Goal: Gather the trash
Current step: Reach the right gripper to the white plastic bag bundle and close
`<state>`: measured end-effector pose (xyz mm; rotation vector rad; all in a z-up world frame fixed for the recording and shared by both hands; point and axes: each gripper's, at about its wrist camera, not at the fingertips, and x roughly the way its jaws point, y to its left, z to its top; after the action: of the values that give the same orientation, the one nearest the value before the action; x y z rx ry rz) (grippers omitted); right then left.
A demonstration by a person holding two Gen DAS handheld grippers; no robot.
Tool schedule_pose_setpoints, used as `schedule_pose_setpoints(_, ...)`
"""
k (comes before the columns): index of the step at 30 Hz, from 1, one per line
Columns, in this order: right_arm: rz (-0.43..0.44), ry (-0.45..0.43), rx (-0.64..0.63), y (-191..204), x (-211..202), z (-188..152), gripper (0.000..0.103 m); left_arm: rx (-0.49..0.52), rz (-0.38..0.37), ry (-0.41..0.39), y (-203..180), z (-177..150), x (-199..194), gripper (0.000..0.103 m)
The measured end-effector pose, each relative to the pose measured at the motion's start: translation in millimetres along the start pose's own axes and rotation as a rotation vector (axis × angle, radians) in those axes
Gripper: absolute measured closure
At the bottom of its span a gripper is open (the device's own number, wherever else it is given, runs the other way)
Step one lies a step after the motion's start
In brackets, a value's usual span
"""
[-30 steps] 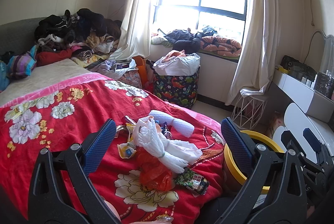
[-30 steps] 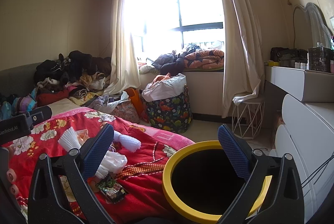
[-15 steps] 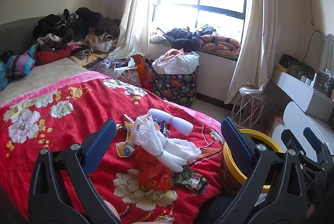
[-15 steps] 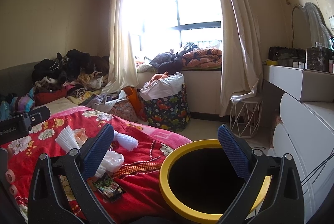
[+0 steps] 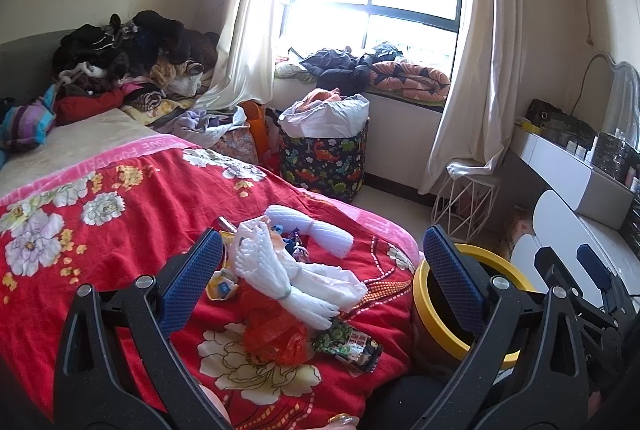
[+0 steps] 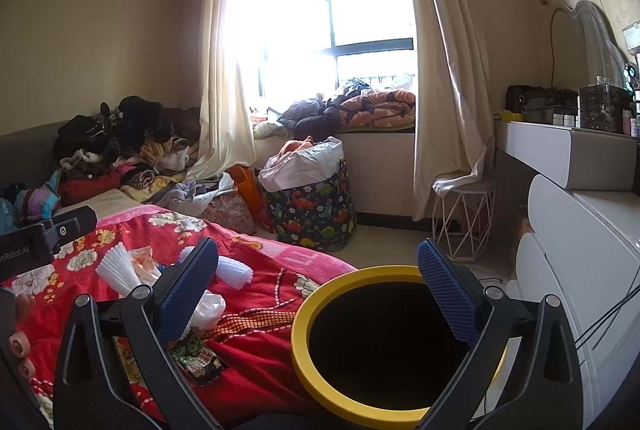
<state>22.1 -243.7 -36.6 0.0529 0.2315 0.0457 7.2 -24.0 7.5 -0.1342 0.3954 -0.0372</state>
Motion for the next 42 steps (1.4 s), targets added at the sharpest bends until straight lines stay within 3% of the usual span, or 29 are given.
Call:
schedule_pose_setpoints(8, -0.018, 0.012, -0.006, -11.4, 7.2, 6.2, 0.006, -0.006, 0.006, 0.025, 2.0, 0.2, 11.7, 0.010)
schedule_pose_setpoints(16, 0.016, 0.106, -0.015, -11.8, 39.5, 15.3, 0.006, -0.044, 0.031, 0.080, 18.1, 3.4, 33.0, 0.011)
schedule_pose_setpoints(26, 0.181, 0.251, -0.047, 23.2, 83.3, 16.7, 0.006, -0.117, 0.074, 0.121, 54.7, 5.4, 49.6, 0.011)
schedule_pose_setpoints(42, 0.428, 0.545, -0.213, 103.9, 168.2, -8.2, 0.006, -0.302, 0.033, 0.187, 122.1, -3.5, 57.7, 0.011)
